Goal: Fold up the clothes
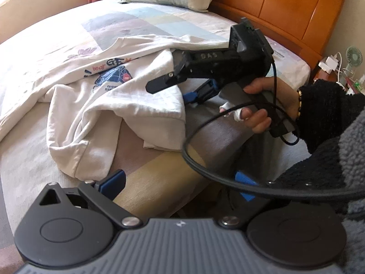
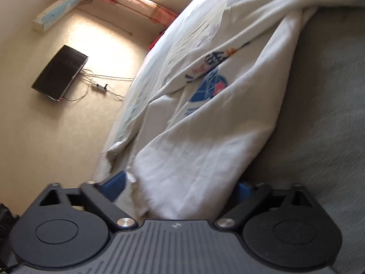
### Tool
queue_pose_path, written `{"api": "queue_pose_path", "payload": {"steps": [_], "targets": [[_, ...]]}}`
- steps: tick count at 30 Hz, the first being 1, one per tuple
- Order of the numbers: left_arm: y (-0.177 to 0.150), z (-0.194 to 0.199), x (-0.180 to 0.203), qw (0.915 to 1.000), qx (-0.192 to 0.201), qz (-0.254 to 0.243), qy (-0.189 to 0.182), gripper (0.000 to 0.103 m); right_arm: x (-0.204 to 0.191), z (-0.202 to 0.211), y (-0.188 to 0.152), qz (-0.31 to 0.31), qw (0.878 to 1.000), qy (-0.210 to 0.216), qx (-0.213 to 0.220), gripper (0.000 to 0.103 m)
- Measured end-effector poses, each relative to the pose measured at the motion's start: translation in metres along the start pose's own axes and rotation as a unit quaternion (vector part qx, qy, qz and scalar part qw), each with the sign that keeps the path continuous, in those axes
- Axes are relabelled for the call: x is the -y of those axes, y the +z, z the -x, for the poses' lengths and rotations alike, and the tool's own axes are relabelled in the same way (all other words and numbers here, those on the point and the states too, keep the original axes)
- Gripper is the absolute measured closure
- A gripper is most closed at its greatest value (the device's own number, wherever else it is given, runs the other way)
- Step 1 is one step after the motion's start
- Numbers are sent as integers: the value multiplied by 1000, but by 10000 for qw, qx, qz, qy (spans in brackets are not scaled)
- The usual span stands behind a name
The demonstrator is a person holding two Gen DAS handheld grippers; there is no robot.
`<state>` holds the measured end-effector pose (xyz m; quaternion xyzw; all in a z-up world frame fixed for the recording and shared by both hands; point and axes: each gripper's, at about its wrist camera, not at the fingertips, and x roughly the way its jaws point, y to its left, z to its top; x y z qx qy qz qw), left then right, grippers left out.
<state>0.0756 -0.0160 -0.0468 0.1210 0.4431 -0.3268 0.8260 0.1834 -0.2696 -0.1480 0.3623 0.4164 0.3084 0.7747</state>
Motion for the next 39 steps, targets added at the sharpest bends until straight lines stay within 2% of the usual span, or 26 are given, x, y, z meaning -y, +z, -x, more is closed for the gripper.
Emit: {"api": "queue_pose_path", "payload": {"steps": [1, 3, 5, 6, 7, 8, 11, 12, 13, 14, 15, 17, 21, 22, 27, 36, 39], "targets": [[0, -1, 0, 10000, -7, -15, 20, 1, 6, 2, 2, -133, 9999, -34, 81, 41], [0, -1, 0, 10000, 4, -5, 6, 1, 25, 10, 6, -796, 9966, -63, 206, 62], [-1, 0, -1, 10000, 17, 13, -11, 1, 34, 14, 6, -1507, 9882, 159, 201, 51], [-2, 0, -1, 10000, 18, 26, -17, 1, 28, 12, 6, -1376, 9903, 146, 162, 35], [-3, 0, -2, 10000, 12, 51, -38, 1, 19, 8, 5, -1157, 9932, 109, 117, 26], [-3, -1, -3, 9999, 1, 83, -63, 1, 11, 4, 4, -938, 9955, 71, 73, 25], [-2, -5, -5, 9999, -33, 124, -51, 1, 12, -5, 2, -661, 9973, -224, 235, 33], [-2, -5, -4, 9999, -35, 124, -39, 1, 13, -8, 2, -576, 9974, -326, 294, 46], [-1, -5, -4, 9999, -32, 124, -34, 1, 14, -11, 1, -490, 9973, -428, 353, 74], [-2, -5, -4, 9999, -26, 125, -43, 1, 14, -14, 1, -404, 9969, -530, 412, 93], [-2, -5, -3, 9999, -21, 122, -46, 1, 22, -13, 2, -549, 9968, -417, 414, 102], [-4, -4, -2, 9999, -16, 116, -37, 1, 38, -10, 4, -920, 9949, -114, 398, 101], [-6, -2, -4, 9999, -9, 150, 1, 1, 23, -17, 6, -870, 9943, -507, 348, 98], [-6, -1, -5, 9999, -6, 160, 21, 1, 20, -17, 6, -900, 9937, -550, 376, 94], [-9, 0, -10, 9998, -27, 204, 50, 1, 6, -3, 4, -827, 9936, -601, 481, 94], [-7, -5, -13, 9998, -62, 163, 37, 1, 4, 68, -3, -667, 9902, -1014, 693, 98], [-7, -7, -14, 9998, -76, 166, 2, 1, 12, 89, -5, -762, 9902, -952, 685, 88]]}}
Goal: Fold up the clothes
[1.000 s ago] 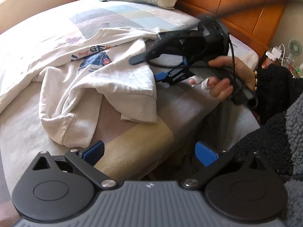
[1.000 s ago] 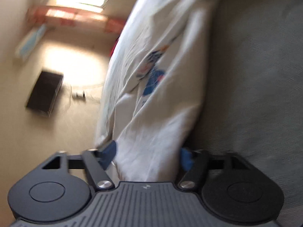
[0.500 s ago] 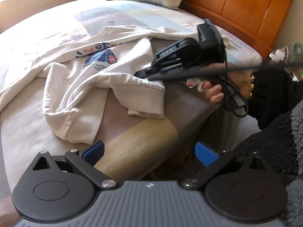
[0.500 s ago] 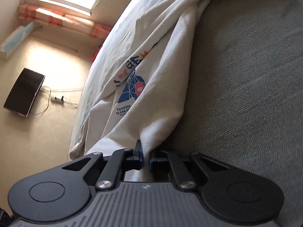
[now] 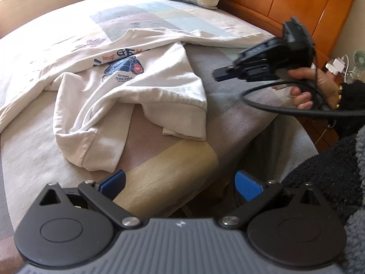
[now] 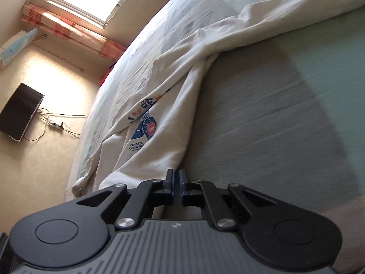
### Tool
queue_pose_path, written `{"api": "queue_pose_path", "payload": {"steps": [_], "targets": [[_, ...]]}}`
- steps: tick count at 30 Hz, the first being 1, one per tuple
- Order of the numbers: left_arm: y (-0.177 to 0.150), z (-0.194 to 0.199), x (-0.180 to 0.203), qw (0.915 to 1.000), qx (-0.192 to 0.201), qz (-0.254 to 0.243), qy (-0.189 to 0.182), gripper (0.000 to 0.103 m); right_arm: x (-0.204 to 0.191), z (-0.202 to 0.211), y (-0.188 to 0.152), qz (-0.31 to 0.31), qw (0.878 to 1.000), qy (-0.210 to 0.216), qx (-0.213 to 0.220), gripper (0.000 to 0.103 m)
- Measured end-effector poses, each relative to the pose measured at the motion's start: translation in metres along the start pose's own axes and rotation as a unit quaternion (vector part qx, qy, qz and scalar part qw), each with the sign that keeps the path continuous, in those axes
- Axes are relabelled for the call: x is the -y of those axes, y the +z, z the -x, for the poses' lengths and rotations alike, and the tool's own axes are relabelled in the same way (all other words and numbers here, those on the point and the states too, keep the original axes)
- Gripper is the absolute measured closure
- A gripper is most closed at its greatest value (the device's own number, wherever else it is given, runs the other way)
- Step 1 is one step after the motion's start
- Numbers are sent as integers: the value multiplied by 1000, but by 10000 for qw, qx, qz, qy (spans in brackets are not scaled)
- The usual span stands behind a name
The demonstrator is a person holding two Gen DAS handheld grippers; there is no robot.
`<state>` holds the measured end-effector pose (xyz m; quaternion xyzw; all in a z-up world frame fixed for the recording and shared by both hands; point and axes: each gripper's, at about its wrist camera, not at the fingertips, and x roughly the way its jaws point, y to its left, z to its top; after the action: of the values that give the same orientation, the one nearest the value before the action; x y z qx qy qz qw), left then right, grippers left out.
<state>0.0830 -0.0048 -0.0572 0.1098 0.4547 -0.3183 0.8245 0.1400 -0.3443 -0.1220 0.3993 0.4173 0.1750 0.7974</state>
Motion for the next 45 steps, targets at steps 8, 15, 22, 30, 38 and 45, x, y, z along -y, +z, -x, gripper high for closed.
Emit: {"api": "queue_pose_path", "payload": {"steps": [8, 15, 22, 30, 38, 45], "targets": [[5, -6, 4, 10000, -47, -68, -28, 1, 10, -13, -13, -173, 9983, 326, -445, 56], [0, -5, -2, 9999, -74, 90, 27, 1, -2, -42, -12, -272, 9979, 267, -525, 43], [2, -10, -4, 9998, -112, 140, 23, 1, 0, -44, -10, -431, 9974, 414, -392, 36], [2, -10, -2, 9999, -97, 125, 13, 1, 15, -40, -8, -812, 9901, 1137, -106, 12], [4, -10, 0, 9999, -100, 91, 22, 1, 37, -38, 1, -1418, 9681, 2062, 115, 0], [6, -11, 2, 9999, -107, 80, 17, 1, 35, -38, -1, -1353, 9724, 1900, 88, 0]]}}
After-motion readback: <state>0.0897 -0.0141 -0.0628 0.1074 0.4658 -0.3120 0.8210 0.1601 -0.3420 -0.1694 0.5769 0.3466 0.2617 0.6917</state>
